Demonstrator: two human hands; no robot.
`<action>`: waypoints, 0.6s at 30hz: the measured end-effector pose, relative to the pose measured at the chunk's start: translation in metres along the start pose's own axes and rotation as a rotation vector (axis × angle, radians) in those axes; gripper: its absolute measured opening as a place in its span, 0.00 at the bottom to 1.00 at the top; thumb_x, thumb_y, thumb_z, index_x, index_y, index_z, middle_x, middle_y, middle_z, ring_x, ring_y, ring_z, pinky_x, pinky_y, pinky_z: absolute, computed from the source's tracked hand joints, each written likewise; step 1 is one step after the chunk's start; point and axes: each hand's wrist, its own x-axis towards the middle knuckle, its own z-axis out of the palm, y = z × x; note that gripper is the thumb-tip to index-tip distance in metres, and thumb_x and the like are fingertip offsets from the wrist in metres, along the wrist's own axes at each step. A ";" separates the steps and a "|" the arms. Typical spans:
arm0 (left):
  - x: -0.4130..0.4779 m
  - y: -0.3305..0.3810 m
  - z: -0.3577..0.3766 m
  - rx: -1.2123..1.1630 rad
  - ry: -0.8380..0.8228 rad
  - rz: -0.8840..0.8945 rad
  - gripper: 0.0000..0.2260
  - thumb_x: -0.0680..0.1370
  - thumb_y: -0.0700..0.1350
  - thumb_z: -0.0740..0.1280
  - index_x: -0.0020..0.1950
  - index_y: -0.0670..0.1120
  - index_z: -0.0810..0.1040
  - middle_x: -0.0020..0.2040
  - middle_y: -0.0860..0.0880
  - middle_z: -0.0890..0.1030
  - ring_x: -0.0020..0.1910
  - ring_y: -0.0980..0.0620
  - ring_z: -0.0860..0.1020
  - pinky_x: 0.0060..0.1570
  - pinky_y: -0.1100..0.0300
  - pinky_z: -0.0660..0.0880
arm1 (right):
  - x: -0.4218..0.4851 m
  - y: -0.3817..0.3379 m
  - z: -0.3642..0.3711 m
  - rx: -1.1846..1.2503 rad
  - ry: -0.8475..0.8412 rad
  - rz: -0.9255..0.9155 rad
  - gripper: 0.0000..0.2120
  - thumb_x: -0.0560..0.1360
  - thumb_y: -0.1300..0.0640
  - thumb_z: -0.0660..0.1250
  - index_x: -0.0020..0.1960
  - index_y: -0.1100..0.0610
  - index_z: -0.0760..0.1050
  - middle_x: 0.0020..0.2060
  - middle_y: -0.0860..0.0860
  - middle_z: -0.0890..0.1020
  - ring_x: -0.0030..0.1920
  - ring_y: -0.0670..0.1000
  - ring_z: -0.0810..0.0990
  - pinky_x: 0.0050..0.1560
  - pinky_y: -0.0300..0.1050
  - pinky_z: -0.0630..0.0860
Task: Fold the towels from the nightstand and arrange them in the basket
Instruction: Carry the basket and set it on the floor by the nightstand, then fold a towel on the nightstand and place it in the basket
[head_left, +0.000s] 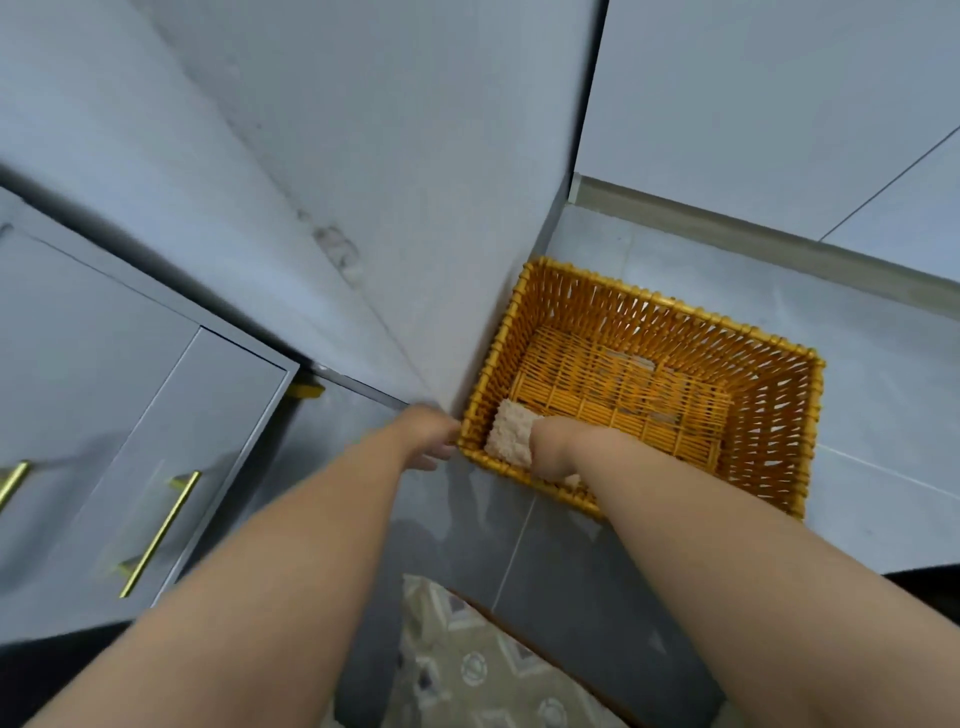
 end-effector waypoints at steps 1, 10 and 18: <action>-0.003 0.001 -0.011 0.030 -0.011 0.020 0.07 0.80 0.46 0.62 0.53 0.44 0.75 0.49 0.46 0.78 0.42 0.52 0.78 0.44 0.58 0.74 | 0.000 -0.002 -0.006 -0.006 0.028 0.020 0.08 0.79 0.58 0.60 0.47 0.61 0.75 0.38 0.56 0.69 0.37 0.53 0.68 0.37 0.42 0.67; -0.033 0.007 -0.071 0.140 0.138 0.163 0.12 0.81 0.45 0.60 0.62 0.41 0.73 0.54 0.45 0.79 0.46 0.49 0.79 0.44 0.56 0.76 | -0.014 -0.037 -0.048 -0.120 0.291 -0.004 0.15 0.78 0.65 0.55 0.33 0.57 0.64 0.32 0.51 0.65 0.30 0.48 0.63 0.26 0.39 0.59; -0.102 0.001 -0.105 0.139 0.247 0.278 0.11 0.81 0.45 0.60 0.58 0.40 0.75 0.51 0.48 0.81 0.40 0.51 0.80 0.44 0.52 0.81 | -0.070 -0.093 -0.065 -0.139 0.295 -0.124 0.08 0.79 0.59 0.59 0.48 0.62 0.75 0.40 0.53 0.74 0.46 0.53 0.72 0.35 0.37 0.69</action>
